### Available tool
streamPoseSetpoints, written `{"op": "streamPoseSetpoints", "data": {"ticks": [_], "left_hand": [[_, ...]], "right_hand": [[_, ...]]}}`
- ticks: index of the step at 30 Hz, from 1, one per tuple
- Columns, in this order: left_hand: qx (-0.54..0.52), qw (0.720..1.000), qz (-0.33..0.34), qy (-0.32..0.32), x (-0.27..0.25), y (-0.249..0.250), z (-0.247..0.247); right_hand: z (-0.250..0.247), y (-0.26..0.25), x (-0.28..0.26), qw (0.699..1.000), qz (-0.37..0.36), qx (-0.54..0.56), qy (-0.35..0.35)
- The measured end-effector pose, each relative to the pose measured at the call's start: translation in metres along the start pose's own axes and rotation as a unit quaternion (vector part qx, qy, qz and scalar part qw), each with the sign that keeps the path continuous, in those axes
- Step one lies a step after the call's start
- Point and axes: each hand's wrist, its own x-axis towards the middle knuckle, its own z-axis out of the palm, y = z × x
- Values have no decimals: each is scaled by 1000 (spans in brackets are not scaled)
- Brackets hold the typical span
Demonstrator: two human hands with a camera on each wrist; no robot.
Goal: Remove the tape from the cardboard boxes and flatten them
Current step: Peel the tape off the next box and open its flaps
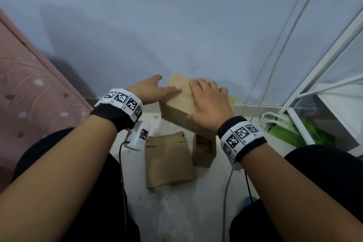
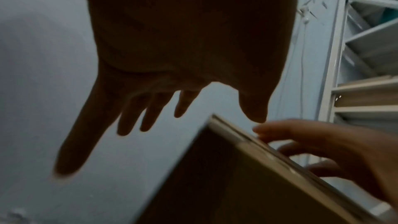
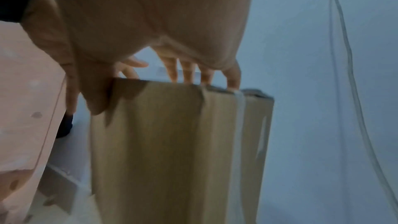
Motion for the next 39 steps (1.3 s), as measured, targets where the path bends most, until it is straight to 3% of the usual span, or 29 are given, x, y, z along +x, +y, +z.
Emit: {"op": "streamPoseSetpoints", "data": {"ticks": [3,6,9,15,20,27,32,39], "left_hand": [[-127,991,-7,-43,-3,7,14],[-282,959,23,-29,-6,10,20],[-347,937,47,-8,-7,12,21],[-280,956,91,-5,-6,7,18],[-204,974,94,-5,-8,9,27],[-121,979,162,32,-11,15,40],[-194,961,178,89,-4,13,40],[-424,883,177,97,-9,23,36]], "right_hand": [[-2,-5,0,995,35,19,92],[2,-8,-3,990,38,-4,136],[3,-9,-4,987,29,28,157],[-2,1,-4,973,-8,194,122],[-2,-4,-5,990,-10,132,39],[0,-3,-7,987,69,138,43],[-1,1,-6,969,100,202,99],[-1,-2,-10,945,72,245,204]]}}
